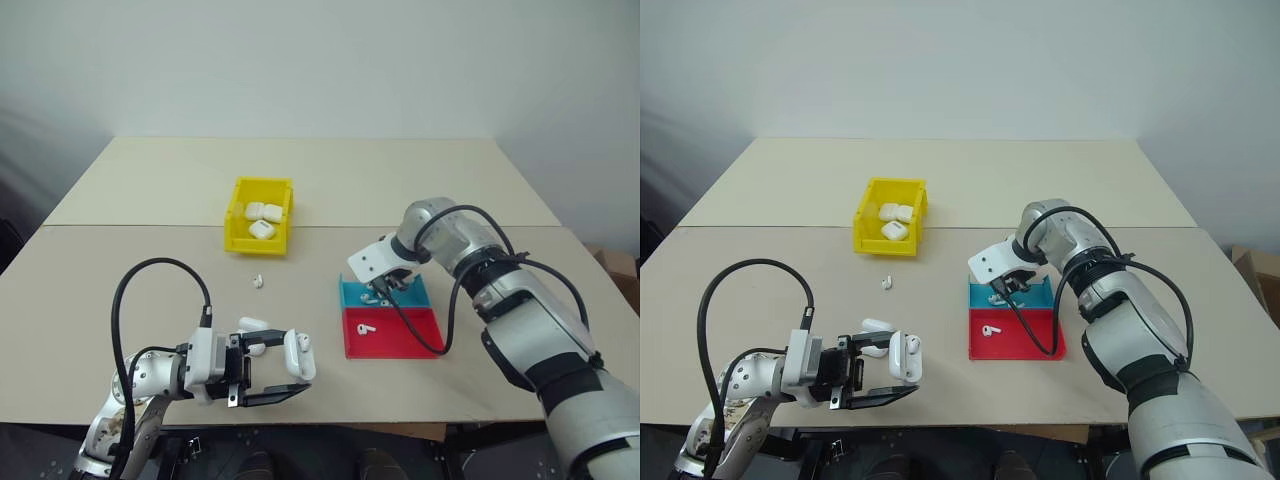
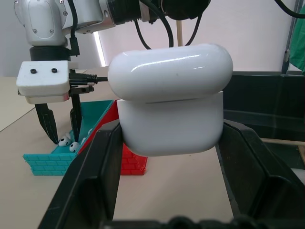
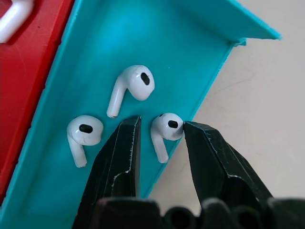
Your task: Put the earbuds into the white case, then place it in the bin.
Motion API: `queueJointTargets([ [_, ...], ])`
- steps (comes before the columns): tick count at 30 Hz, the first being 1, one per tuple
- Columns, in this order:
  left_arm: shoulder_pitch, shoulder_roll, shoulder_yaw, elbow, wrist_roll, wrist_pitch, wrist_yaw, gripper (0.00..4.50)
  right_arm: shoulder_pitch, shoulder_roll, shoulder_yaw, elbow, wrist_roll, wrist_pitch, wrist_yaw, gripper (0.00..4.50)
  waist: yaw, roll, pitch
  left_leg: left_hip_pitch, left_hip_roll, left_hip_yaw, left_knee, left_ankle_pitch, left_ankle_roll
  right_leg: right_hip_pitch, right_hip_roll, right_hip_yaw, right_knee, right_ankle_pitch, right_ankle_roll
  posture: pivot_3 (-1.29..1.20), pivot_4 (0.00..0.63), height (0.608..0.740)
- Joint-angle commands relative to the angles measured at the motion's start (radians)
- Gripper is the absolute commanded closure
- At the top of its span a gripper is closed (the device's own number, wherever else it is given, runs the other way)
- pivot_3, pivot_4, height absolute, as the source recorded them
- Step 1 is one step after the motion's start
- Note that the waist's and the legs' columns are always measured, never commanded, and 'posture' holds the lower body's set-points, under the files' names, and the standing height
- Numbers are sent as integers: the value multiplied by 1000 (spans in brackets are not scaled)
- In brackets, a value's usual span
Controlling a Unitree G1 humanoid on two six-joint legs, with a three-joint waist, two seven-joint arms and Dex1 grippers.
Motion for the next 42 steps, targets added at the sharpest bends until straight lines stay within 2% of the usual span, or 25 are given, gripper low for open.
queueJointTargets([
  [1, -9, 3, 2, -28, -1, -21, 5, 1735, -6, -5, -14, -21, -7, -20, -12, 2705, 0, 0, 0, 0, 0, 0, 0, 0, 0, 0, 0, 0, 0, 0, 0, 0, 150, 740],
  [19, -10, 4, 1, -28, 7, -22, 3, 1735, -5, -10, -19, -9, -5, -53, -14, 2705, 0, 0, 0, 0, 0, 0, 0, 0, 0, 0, 0, 0, 0, 0, 0, 0, 150, 740],
  [22, -11, 4, 2, -28, 8, -21, 3, 1735, -2, -13, -14, -6, -14, -69, -24, 3250, 0, 0, 0, 0, 0, 0, 0, 0, 0, 0, 0, 0, 0, 0, 0, 0, 150, 740],
  [34, -16, 4, 5, -19, 8, -24, 0, 1735, -3, -17, -10, 10, -36, -91, -46, 3250, 0, 0, 0, 1, 0, 0, 0, 0, 0, 1, 0, 0, 0, 0, 0, 0, 150, 740],
  [36, -16, 5, 5, -18, 7, -24, -2, 1735, 1, -17, -19, 4, -26, -92, -41, 3614, 0, 0, 0, 1, 0, 0, 0, 0, 0, 1, 0, 0, 0, 0, 0, 0, 150, 740],
  [42, -16, 6, 6, -16, 5, -23, -6, 1735, 2, -16, -22, -2, -26, -88, -40, 3614, 0, 0, 0, 1, 0, 0, 0, 0, 0, 1, 0, 0, 0, 0, 0, 0, 150, 740],
])
